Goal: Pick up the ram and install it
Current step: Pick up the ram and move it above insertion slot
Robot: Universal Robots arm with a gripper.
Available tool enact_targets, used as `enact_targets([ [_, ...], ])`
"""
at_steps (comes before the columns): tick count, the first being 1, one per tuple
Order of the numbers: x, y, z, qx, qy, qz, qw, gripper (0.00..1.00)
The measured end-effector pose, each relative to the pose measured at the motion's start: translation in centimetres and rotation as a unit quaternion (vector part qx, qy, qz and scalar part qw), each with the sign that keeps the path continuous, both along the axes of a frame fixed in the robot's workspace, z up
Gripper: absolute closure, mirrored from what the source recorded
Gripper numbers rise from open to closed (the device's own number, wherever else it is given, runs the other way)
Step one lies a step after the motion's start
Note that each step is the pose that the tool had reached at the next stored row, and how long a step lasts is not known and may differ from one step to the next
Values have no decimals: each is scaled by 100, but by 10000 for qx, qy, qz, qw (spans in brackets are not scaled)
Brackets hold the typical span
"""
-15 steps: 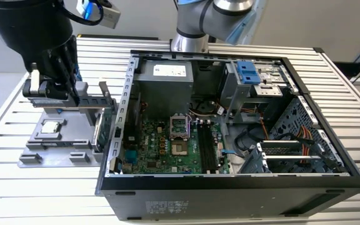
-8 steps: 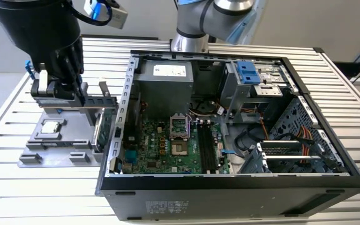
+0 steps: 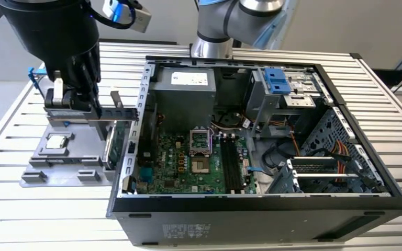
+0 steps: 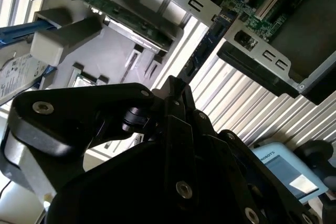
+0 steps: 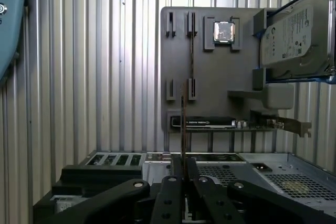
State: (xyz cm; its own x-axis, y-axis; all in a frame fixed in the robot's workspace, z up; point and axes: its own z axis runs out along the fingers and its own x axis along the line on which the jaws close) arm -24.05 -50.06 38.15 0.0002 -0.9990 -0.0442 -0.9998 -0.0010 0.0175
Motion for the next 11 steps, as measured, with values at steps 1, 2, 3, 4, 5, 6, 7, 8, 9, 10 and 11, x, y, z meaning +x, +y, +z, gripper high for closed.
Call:
enact_targets([
  [1, 13, 0, 0, 0, 0, 0, 10000, 100],
  [2, 25, 0, 0, 0, 0, 0, 10000, 100],
  [3, 38, 0, 0, 0, 0, 0, 10000, 100],
  [4, 49, 0, 1, -1, 0, 0, 10000, 100],
  [5, 61, 0, 0, 0, 0, 0, 10000, 100],
  [6, 73, 0, 0, 0, 0, 0, 10000, 100],
  [7, 85, 0, 0, 0, 0, 0, 10000, 100],
  [8, 99, 0, 0, 0, 0, 0, 10000, 100],
  [9, 111, 0, 0, 0, 0, 0, 10000, 100],
  [10, 123, 0, 0, 0, 0, 0, 10000, 100],
  [11, 135, 0, 0, 0, 0, 0, 10000, 100],
])
